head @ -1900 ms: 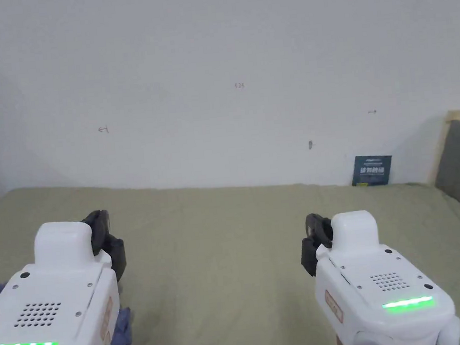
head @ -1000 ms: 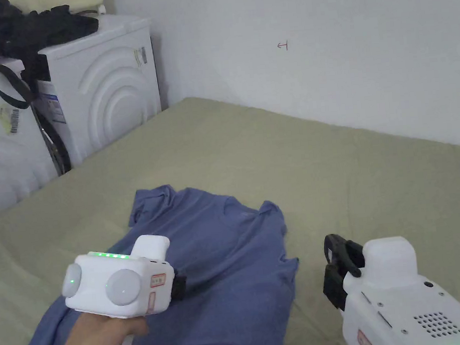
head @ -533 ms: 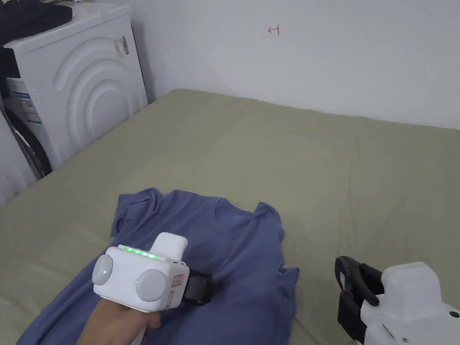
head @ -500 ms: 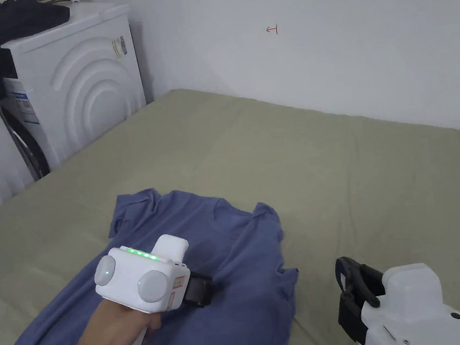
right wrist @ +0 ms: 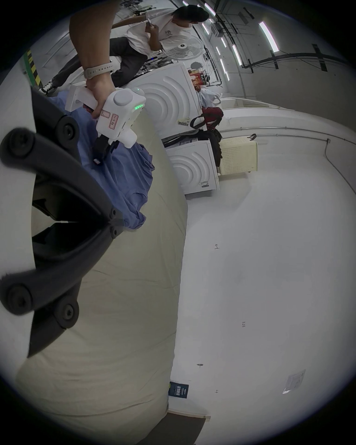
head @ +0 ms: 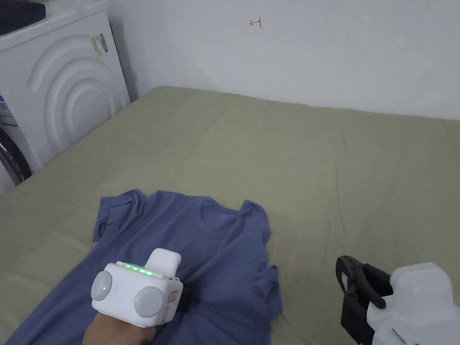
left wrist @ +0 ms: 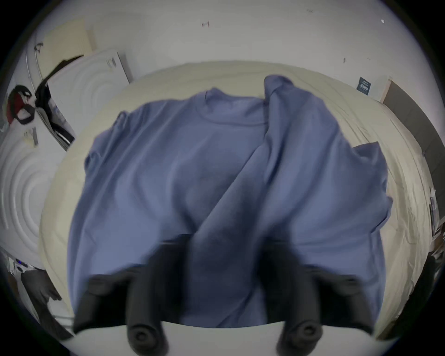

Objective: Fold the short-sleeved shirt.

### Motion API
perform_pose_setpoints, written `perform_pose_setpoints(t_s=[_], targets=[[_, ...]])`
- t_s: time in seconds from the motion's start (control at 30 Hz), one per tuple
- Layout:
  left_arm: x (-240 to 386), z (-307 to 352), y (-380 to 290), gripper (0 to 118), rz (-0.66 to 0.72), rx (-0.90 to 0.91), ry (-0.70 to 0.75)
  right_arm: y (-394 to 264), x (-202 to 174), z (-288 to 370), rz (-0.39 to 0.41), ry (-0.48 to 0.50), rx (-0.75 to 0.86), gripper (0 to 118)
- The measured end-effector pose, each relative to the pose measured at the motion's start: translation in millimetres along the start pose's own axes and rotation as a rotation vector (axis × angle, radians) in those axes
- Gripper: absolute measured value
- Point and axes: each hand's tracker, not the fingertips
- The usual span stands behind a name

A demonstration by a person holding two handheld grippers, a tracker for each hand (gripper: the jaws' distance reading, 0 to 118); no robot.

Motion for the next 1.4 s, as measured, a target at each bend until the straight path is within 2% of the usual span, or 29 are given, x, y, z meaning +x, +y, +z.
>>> perform_pose_setpoints(t_s=[0.07,0.1,0.2,0.37,0.43,0.6,0.8,1.03,1.17,1.27,1.4], targets=[[9.0,13.5,-0.4,6,-0.048,0.029,0.087,0.9,0.5,3.4,-0.006,-0.001,0.004,0],[7.2,11.7,-2.3,5,-0.016,0.003,0.036,1.5,0.7,5.5,-0.009,-0.003,0.007,0],[-0.9,10.4,-1.8,3,0.041,0.012,0.025,3.4,2.9,11.2,-0.007,-0.003,0.012,0],[0.2,12.0,3.5,1,0.039,0.052,0.025,6.0,12.2,18.0,-0.010,-0.015,0.018,0],[7.9,23.7,13.0,1,0.100,0.094,-0.054,7.2,17.7,22.9,-0.022,-0.025,0.024,0],[54.3,26.8,49.2,1,0.019,0.170,-0.104,8.2,40.7,46.0,-0.032,-0.070,0.039,0],[159.7,36.9,96.5,1,-0.092,0.267,-0.245,2.6,88.6,90.5,-0.057,-0.177,0.051,0],[335.8,83.1,154.5,1,-0.244,0.414,-0.489,-5.7,154.4,157.3,-0.082,-0.342,0.072,0],[448.4,105.2,177.2,1,-0.385,0.466,-0.606,-13.4,195.2,196.0,-0.097,-0.443,0.068,0],[526.3,110.3,175.6,1,-0.481,0.444,-0.680,-20.7,222.7,220.8,-0.111,-0.512,0.064,0],[604.7,69.5,143.1,1,-0.596,0.300,-0.679,-33.9,255.2,243.8,-0.140,-0.580,0.047,0]])
